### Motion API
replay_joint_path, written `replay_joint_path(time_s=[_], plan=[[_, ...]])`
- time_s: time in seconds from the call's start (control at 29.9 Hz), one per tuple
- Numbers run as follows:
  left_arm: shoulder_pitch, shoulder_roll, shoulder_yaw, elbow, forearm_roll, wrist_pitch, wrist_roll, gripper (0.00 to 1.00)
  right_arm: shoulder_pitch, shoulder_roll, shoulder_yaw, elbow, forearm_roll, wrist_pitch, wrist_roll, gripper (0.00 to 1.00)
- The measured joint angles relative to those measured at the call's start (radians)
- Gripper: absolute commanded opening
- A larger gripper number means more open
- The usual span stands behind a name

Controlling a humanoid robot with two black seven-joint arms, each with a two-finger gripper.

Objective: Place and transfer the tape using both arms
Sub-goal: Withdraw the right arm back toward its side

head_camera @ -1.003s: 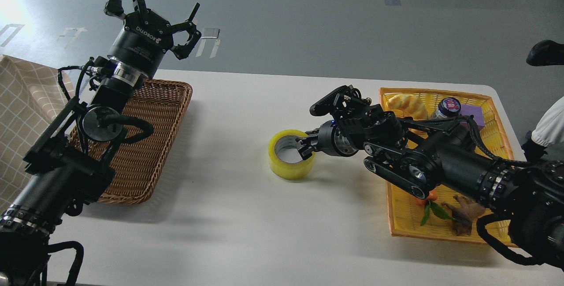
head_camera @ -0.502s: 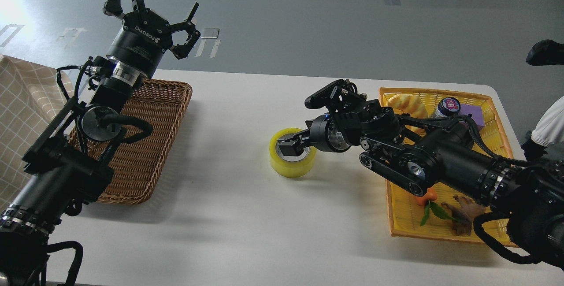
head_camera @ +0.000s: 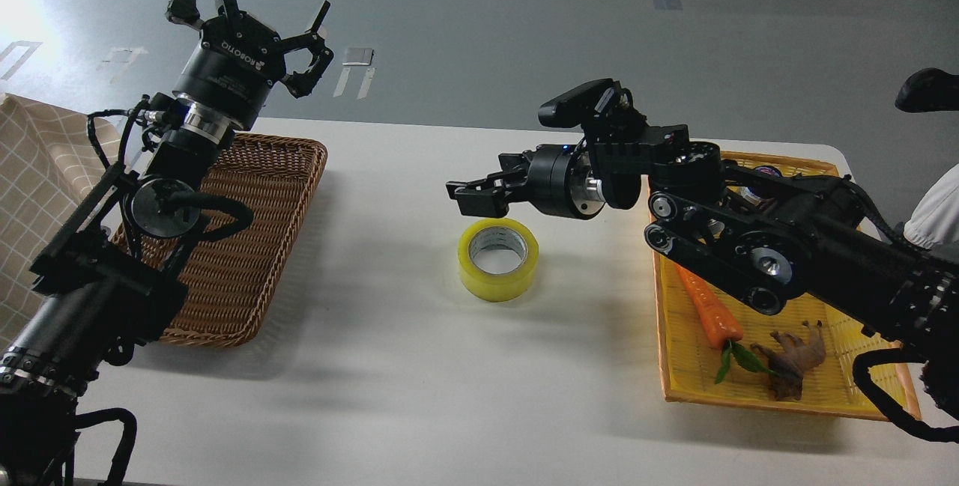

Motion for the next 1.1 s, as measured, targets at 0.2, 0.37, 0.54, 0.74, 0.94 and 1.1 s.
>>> replay_joint_path(time_s=[0.2, 0.37, 0.54, 0.74, 0.94, 1.1], plan=[[0.0, 0.0, 0.005, 0.0, 0.0, 0.0, 0.0, 0.98, -0.062, -0.072, 0.194, 0.016, 0.237, -0.002, 0.0, 1.0], [0.0, 0.0, 0.009, 0.0, 0.0, 0.0, 0.0, 0.98, -0.113, -0.099, 0.332, 0.018, 0.34, -0.003, 0.0, 1.0], [0.0, 0.004, 0.009, 0.0, 0.002, 0.0, 0.0, 0.98, -0.21, -0.109, 0.531, 0.021, 0.372, -0.001, 0.0, 1.0], [0.0, 0.006, 0.011, 0.005, 0.002, 0.0, 0.0, 0.98, -0.335, -0.11, 0.722, 0.052, 0.484, 0.0, 0.017, 1.0], [0.0, 0.006, 0.013, 0.007, 0.003, 0.0, 0.002, 0.98, -0.391, -0.111, 0.832, 0.045, 0.709, 0.01, 0.097, 1.0], [0.0, 0.007, 0.014, 0.009, 0.005, 0.0, 0.002, 0.98, -0.41, -0.154, 0.853, 0.035, 0.981, 0.028, 0.103, 1.0]])
